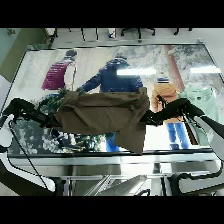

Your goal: Fold the shirts.

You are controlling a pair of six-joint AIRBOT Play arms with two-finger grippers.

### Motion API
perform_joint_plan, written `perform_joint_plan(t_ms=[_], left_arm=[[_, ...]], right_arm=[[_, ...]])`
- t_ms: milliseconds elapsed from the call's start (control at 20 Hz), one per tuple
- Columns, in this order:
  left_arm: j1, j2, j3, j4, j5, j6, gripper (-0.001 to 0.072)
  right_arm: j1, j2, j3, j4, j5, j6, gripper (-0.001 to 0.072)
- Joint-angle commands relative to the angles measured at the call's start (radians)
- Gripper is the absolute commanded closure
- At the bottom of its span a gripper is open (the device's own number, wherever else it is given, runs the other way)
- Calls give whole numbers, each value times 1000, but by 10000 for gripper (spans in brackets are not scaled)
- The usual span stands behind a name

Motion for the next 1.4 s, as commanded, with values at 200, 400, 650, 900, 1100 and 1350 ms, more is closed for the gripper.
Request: perform_joint_plan(t_ms=[200,400,650,900,1100,1350], left_arm=[[-3,80,-1,-113,-30,2,692],[-3,227,9,-367,-53,35,692],[-3,608,270,-501,-135,-22,692],[-3,1030,488,-456,-635,-36,692],[-3,1130,614,-325,-684,-134,692],[-3,1001,629,-283,-434,-196,692]], right_arm=[[0,0,10,11,95,0,692],[-1,83,103,69,22,0,693],[-5,493,507,90,19,0,693],[-5,856,821,18,257,-19,692],[-5,983,862,-63,252,-38,692],[-5,928,859,-121,181,-36,691]])
